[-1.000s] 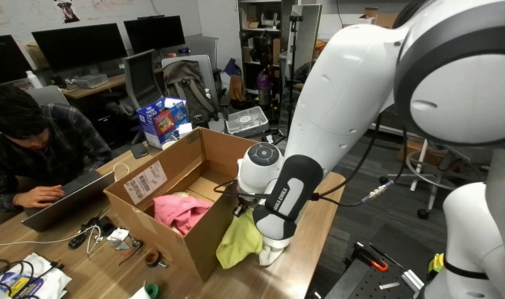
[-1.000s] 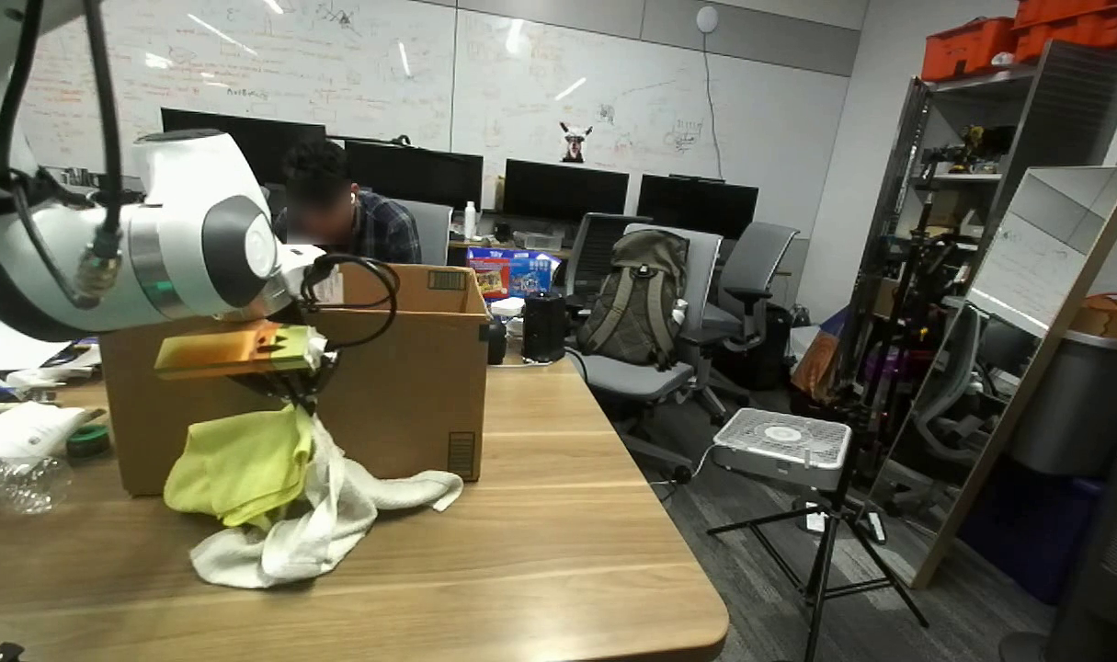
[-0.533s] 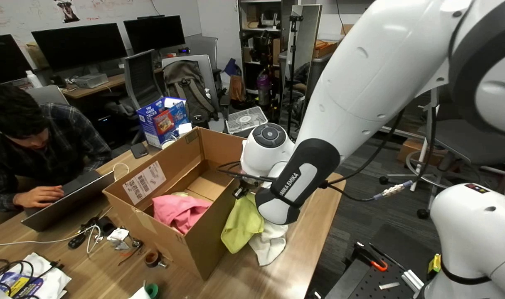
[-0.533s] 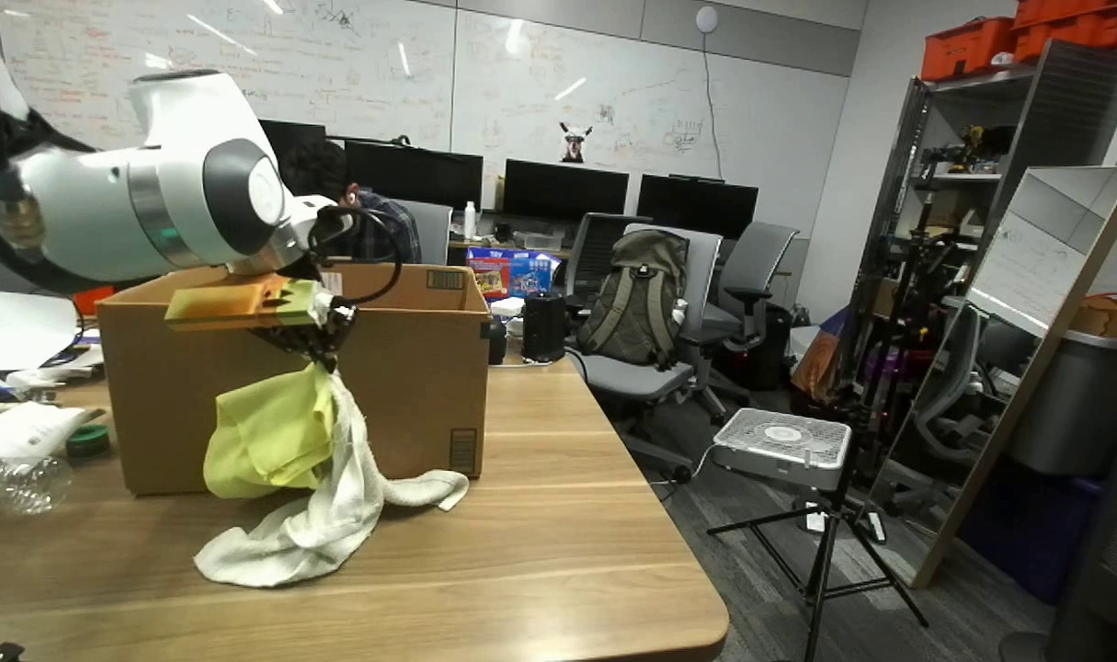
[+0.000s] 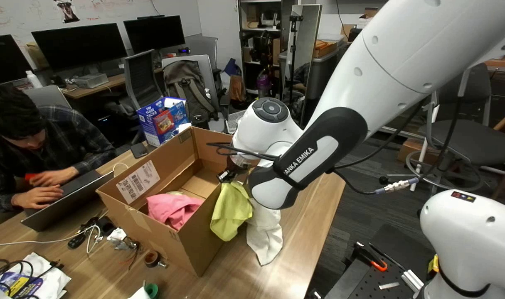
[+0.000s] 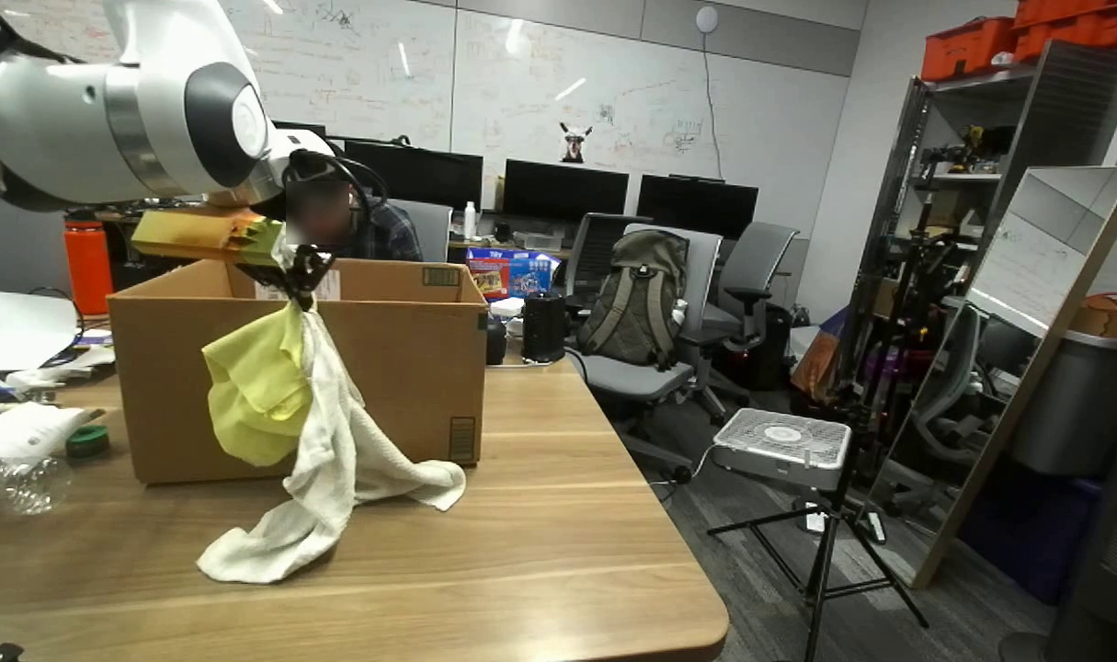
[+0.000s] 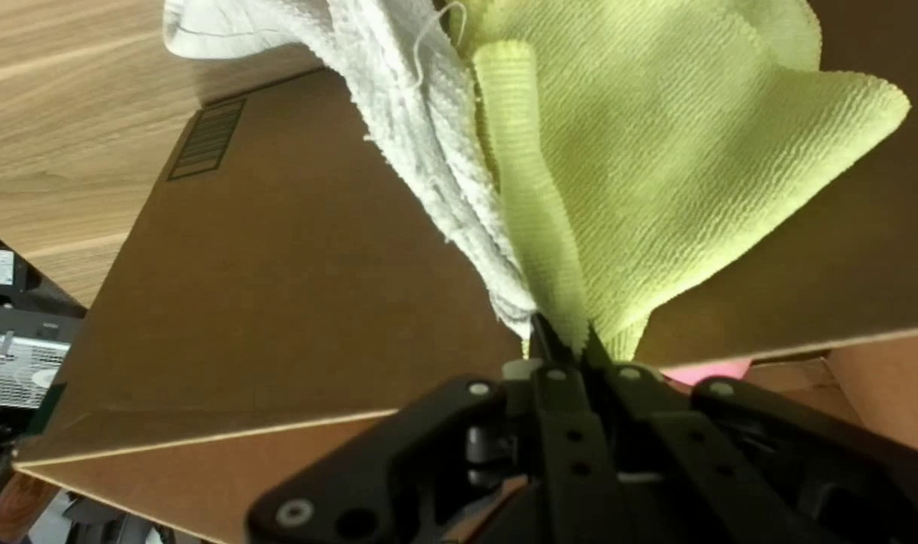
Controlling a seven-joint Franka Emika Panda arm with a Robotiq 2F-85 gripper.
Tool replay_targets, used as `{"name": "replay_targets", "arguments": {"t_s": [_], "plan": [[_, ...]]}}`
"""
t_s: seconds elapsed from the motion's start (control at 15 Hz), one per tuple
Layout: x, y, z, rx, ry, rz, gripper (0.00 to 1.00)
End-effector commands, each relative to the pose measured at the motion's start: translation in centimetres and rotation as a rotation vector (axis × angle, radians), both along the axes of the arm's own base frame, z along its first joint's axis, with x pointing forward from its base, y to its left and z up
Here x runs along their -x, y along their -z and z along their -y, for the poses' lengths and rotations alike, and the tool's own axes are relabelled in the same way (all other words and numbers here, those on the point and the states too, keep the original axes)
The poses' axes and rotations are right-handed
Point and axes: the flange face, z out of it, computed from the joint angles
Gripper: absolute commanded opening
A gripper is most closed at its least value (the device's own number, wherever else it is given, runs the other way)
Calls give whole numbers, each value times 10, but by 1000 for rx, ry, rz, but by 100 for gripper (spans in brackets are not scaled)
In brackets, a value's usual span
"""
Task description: Pick the clothes on the table and put them in the box
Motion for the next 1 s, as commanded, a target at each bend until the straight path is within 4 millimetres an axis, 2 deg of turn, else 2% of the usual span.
{"name": "replay_targets", "arguments": {"t_s": [0.0,0.53,0.93], "plan": [[-9,-37,-25,-113,11,40,1],[-22,-92,-69,-283,29,99,1],[-30,-146,-106,-429,85,138,1]]}}
